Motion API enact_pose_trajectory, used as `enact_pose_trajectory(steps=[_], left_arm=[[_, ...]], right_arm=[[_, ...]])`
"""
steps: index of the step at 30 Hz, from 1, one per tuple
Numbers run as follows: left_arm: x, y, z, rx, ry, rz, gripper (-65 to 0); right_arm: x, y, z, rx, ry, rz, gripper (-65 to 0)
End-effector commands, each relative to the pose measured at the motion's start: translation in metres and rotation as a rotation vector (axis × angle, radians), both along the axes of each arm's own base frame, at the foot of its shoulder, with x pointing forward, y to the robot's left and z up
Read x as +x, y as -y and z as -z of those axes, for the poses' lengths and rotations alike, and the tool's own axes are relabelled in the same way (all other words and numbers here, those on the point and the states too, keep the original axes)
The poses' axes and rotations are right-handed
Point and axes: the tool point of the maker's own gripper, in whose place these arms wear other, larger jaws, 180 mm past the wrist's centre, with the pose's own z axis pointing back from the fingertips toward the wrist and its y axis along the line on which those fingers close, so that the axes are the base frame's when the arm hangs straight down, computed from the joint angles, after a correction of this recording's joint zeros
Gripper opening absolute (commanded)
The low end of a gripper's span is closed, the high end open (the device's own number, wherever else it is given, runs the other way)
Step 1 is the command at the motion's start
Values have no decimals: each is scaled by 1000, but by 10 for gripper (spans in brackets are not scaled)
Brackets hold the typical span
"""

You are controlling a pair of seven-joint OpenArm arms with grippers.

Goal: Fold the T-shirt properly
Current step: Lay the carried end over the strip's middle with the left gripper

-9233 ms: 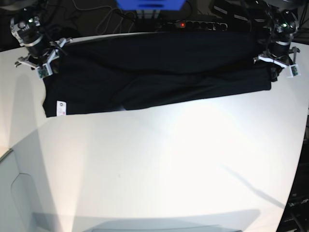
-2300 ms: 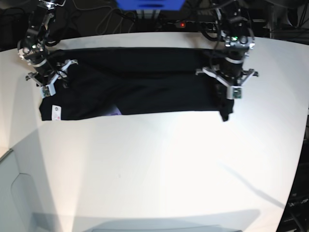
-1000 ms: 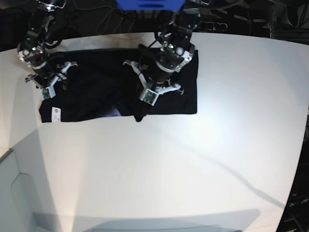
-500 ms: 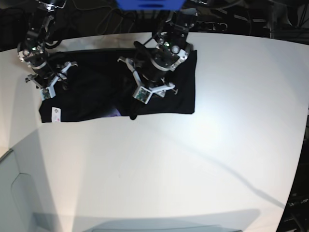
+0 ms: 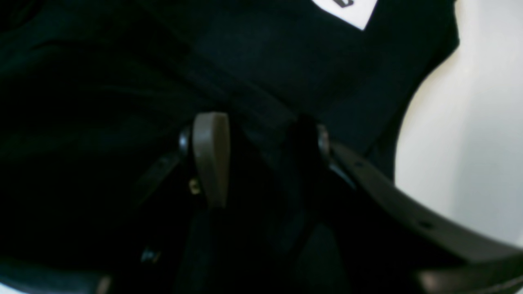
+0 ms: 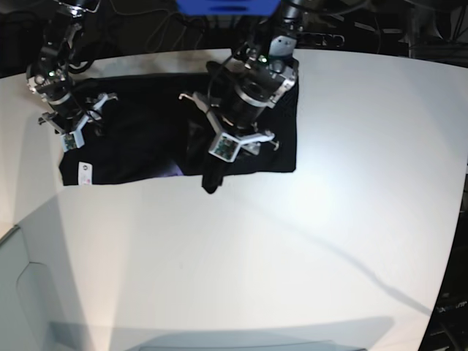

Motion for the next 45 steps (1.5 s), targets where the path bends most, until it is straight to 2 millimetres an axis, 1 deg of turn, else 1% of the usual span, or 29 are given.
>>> enact_pose_trajectory(steps=[1, 3, 5, 6, 8, 9, 12, 14, 19, 22, 25, 27, 31, 33, 39, 41, 45], left_arm=[[3, 7, -5, -30, 17, 3, -304], [3, 11, 8, -18, -10, 19, -303], [0, 26, 20, -11, -38, 66, -302], [-2, 30, 26, -6, -52, 79, -294], [-2, 32, 34, 10, -67, 76, -253], [1, 31, 35, 10, -74, 39, -233], [9, 31, 30, 40, -50, -72, -198], [11, 29, 27, 64, -30, -117, -195], [12, 28, 21, 82, -4, -128, -194], [7, 36, 19, 131, 28, -87, -193], [6, 32, 17, 203, 85, -66, -193], [7, 32, 12, 196, 98, -70, -193], [7, 38, -3, 119, 106, -65, -193], [6, 42, -5, 56, 81, -66, -193], [-8, 56, 0, -145, -59, -33, -192], [-11, 58, 2, -225, -120, -27, -192], [-1, 40, 6, -382, -233, -84, -192]], right_arm=[[3, 3, -5, -17, 13, -11, -376], [3, 3, -5, -17, 13, -11, -376], [3, 3, -5, -17, 11, -11, -376], [3, 2, -5, -16, 11, -14, -376], [4, -5, -4, -12, 9, -37, -376], [3, -8, -4, -11, 7, -47, -376], [3, -9, -3, -11, 5, -50, -376], [3, -10, -4, -11, 6, -52, -376], [3, -10, -4, -10, 6, -53, -376], [3, -11, -4, -9, 6, -53, -376], [3, -11, -4, -9, 6, -53, -376], [3, -11, -4, -9, 6, -53, -376], [3, -11, -4, -9, 6, -53, -376], [3, -11, -4, -9, 6, -53, -376], [3, -11, -4, -9, 6, -53, -376], [3, -11, -4, -9, 6, -53, -376], [2, -11, -3, -9, 4, -53, -376]])
